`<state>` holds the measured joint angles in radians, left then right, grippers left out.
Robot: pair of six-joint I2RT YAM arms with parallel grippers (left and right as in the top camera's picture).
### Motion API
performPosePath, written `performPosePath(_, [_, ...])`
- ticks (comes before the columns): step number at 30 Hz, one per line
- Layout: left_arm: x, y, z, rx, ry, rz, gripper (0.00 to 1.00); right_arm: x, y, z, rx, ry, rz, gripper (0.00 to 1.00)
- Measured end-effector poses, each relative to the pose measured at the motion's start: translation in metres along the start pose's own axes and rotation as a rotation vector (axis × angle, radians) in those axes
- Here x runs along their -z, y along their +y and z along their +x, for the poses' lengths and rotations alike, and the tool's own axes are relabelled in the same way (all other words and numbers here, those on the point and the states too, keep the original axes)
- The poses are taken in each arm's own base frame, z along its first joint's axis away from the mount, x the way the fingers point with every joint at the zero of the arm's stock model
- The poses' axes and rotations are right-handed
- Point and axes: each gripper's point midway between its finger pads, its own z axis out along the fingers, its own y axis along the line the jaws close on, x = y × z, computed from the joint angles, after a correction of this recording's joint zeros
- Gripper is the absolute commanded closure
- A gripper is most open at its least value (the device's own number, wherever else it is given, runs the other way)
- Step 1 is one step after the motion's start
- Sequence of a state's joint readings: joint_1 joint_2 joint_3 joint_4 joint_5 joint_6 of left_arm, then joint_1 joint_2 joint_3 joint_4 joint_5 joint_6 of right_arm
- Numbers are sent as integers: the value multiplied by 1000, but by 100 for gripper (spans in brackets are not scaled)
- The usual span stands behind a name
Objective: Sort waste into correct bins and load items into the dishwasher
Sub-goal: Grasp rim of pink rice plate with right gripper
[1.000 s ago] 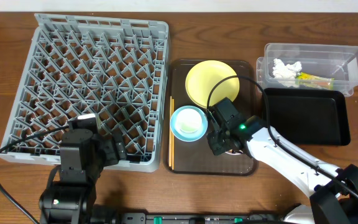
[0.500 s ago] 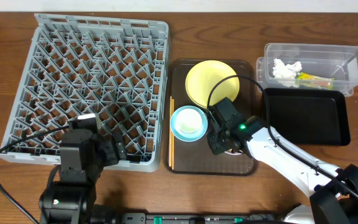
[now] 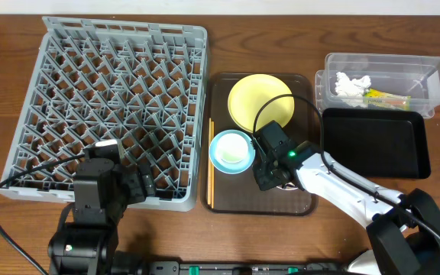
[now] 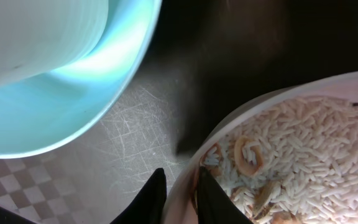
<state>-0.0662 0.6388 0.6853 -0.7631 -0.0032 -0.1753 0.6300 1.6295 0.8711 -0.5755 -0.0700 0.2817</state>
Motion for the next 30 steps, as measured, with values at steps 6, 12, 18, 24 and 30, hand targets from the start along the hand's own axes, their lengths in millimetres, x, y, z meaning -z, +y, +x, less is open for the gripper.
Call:
performPosePath(6, [0,0,0,0,0,0,9,4,-2,-3,1,-20,13,81])
performPosePath(12, [0,0,0,0,0,0,8,10,-2,-7,2,-41,13,82])
performPosePath(18, [0,0,0,0,0,0,9,10,-3,-3,1,-25,19,89])
performPosePath(24, [0,0,0,0,0,0,8,10,-5,-1,-6,-19,27,98])
performPosePath(30, [0,0,0,0,0,0,8,16,-7,-4,-20,-36,44,99])
